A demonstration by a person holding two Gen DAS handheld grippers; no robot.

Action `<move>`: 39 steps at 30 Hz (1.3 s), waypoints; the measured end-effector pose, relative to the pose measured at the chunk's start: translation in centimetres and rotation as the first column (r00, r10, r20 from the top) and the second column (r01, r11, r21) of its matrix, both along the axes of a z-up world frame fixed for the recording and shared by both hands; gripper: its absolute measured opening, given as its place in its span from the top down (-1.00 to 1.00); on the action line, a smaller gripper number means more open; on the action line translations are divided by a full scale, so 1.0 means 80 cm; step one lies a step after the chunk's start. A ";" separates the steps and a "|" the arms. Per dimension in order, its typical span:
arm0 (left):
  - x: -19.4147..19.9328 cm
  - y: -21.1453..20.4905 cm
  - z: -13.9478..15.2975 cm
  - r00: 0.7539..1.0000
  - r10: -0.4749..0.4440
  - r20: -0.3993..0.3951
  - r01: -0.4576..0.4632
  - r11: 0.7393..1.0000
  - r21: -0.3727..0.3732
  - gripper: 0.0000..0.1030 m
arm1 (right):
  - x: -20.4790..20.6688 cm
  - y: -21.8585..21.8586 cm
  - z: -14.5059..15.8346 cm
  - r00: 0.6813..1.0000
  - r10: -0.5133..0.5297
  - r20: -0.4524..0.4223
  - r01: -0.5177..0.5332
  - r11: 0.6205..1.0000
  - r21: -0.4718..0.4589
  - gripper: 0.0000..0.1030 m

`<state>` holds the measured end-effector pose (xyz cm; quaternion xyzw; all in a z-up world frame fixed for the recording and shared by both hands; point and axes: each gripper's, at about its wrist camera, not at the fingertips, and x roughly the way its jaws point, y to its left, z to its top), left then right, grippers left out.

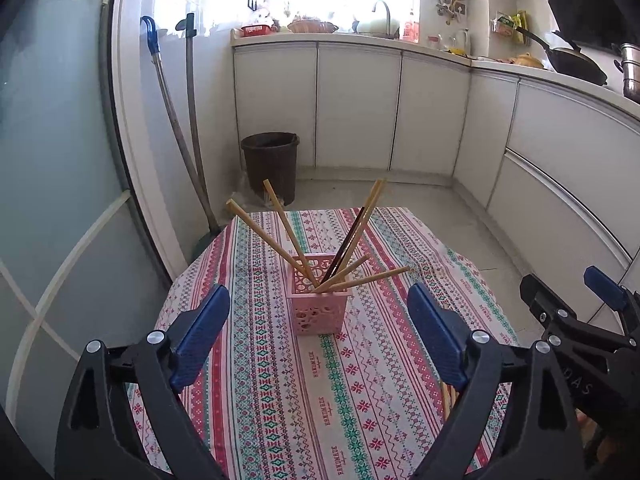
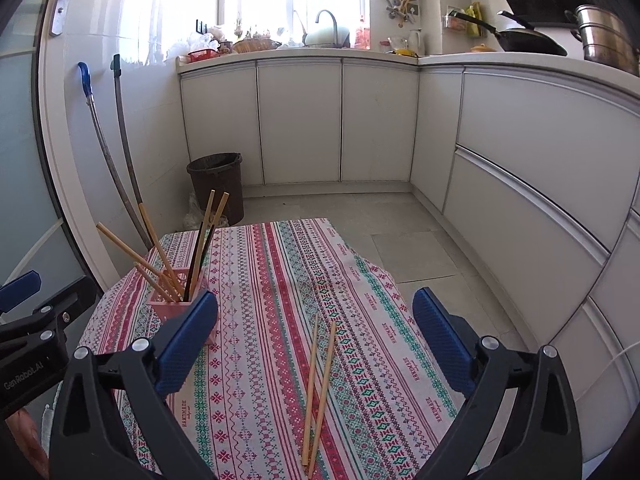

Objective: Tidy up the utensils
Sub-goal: 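Move both open grippers toward the two wooden chopsticks on the cloth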

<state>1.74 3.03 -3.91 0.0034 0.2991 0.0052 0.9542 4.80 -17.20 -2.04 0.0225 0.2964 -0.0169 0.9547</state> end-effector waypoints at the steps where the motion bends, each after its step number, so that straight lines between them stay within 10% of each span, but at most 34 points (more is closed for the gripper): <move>1: 0.000 -0.001 -0.002 1.000 -0.001 -0.004 0.001 1.000 0.002 -0.70 | -0.001 -0.001 -0.001 1.000 -0.002 -0.001 0.002 1.000 0.000 -0.85; 21: 0.000 -0.043 -0.080 0.982 -0.064 -0.176 0.076 0.995 0.058 -0.86 | -0.017 -0.060 -0.055 0.981 -0.118 -0.157 0.118 0.993 -0.014 -0.87; 31: 0.022 -0.120 -0.203 0.830 -0.259 -0.495 0.303 0.953 0.009 -0.85 | -0.037 -0.109 -0.107 0.923 -0.175 -0.343 0.201 0.979 0.043 -0.87; 39: 0.116 -0.165 -0.192 0.861 -0.211 -0.463 0.229 0.973 -0.018 -0.60 | -0.033 -0.143 -0.115 0.895 -0.172 -0.411 0.262 0.949 0.174 -0.87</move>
